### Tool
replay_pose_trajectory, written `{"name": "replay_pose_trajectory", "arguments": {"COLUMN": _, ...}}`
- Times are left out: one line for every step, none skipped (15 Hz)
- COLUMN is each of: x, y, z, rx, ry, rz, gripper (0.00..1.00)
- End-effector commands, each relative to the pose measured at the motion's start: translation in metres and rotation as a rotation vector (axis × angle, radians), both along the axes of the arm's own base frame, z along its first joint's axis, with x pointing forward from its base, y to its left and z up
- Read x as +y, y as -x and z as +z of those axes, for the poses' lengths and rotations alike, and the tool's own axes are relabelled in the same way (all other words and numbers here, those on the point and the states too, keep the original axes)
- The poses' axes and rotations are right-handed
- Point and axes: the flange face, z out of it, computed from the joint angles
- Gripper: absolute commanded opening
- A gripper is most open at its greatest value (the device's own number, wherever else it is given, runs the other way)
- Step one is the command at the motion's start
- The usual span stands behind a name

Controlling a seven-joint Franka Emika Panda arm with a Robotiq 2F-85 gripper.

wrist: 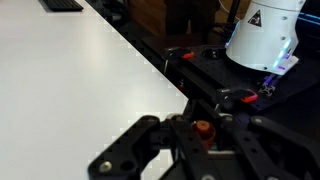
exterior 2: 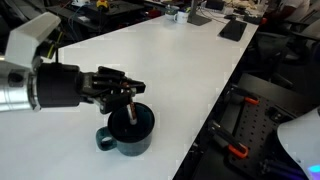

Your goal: Pick up the marker from the cup and put it on the table

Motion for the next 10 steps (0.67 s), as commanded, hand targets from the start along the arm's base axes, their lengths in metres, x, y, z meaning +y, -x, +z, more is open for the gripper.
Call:
{"name": "replay_pose_trajectory", "arguments": {"x": -0.027, "y": 0.001, "z": 0.015, "rx": -0.012, "ry": -0.021, "rz": -0.053, "gripper": 0.02}}
{"name": "replay_pose_trajectory", "arguments": {"x": -0.032, "y": 0.000, "z": 0.015, "rx": -0.009, "ry": -0.020, "rz": -0.064, "gripper": 0.02}}
{"name": "replay_pose_trajectory", "arguments": {"x": -0.037, "y": -0.001, "z": 0.015, "rx": -0.005, "ry": -0.019, "rz": -0.073, "gripper": 0.02}}
{"name": "replay_pose_trajectory", "arguments": {"x": -0.041, "y": -0.002, "z": 0.017, "rx": -0.005, "ry": -0.016, "rz": -0.083, "gripper": 0.02}}
{"name": "replay_pose_trajectory", "arguments": {"x": -0.043, "y": -0.003, "z": 0.020, "rx": -0.008, "ry": -0.012, "rz": -0.093, "gripper": 0.02}}
{"name": "replay_pose_trajectory", "arguments": {"x": -0.045, "y": -0.004, "z": 0.023, "rx": -0.013, "ry": -0.010, "rz": -0.098, "gripper": 0.02}}
{"name": "replay_pose_trajectory", "arguments": {"x": -0.046, "y": -0.005, "z": 0.027, "rx": -0.020, "ry": -0.010, "rz": -0.103, "gripper": 0.02}}
{"name": "replay_pose_trajectory", "arguments": {"x": -0.046, "y": -0.004, "z": 0.033, "rx": -0.031, "ry": -0.011, "rz": -0.107, "gripper": 0.02}}
{"name": "replay_pose_trajectory", "arguments": {"x": -0.045, "y": -0.004, "z": 0.039, "rx": -0.039, "ry": -0.013, "rz": -0.107, "gripper": 0.02}}
{"name": "replay_pose_trajectory", "arguments": {"x": -0.044, "y": -0.005, "z": 0.046, "rx": -0.051, "ry": -0.016, "rz": -0.109, "gripper": 0.02}}
